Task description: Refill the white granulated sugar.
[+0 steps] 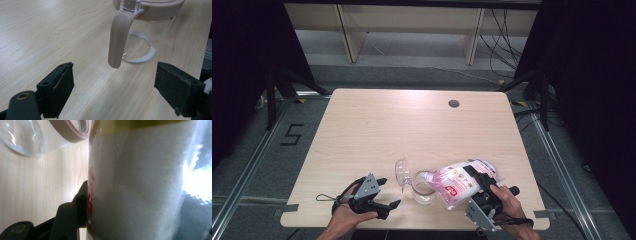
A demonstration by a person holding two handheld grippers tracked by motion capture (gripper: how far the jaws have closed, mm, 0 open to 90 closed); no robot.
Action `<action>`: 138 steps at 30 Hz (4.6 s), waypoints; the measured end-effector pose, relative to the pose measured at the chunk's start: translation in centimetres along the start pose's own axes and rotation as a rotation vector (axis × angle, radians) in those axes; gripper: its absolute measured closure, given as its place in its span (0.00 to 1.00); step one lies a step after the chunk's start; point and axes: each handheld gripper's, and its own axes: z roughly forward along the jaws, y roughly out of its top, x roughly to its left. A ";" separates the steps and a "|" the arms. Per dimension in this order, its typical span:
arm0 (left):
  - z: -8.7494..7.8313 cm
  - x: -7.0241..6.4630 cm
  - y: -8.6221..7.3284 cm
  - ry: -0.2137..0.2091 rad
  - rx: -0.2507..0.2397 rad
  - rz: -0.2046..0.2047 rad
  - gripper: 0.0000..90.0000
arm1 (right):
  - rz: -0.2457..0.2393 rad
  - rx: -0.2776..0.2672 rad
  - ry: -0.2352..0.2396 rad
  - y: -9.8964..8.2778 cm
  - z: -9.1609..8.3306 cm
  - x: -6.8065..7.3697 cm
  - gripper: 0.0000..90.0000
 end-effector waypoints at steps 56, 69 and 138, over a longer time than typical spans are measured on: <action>0.1 -0.1 0.0 -0.015 0.016 0.002 0.17 | -0.387 0.120 -0.034 1.0 -0.4 0.4 0.57; 0.1 -0.1 0.0 -0.011 0.013 0.001 0.17 | -0.415 0.124 -0.036 1.1 -0.2 0.4 0.58; 0.2 -0.2 -0.1 -0.003 0.009 0.007 0.17 | -0.459 0.125 -0.060 1.1 -0.4 0.4 0.59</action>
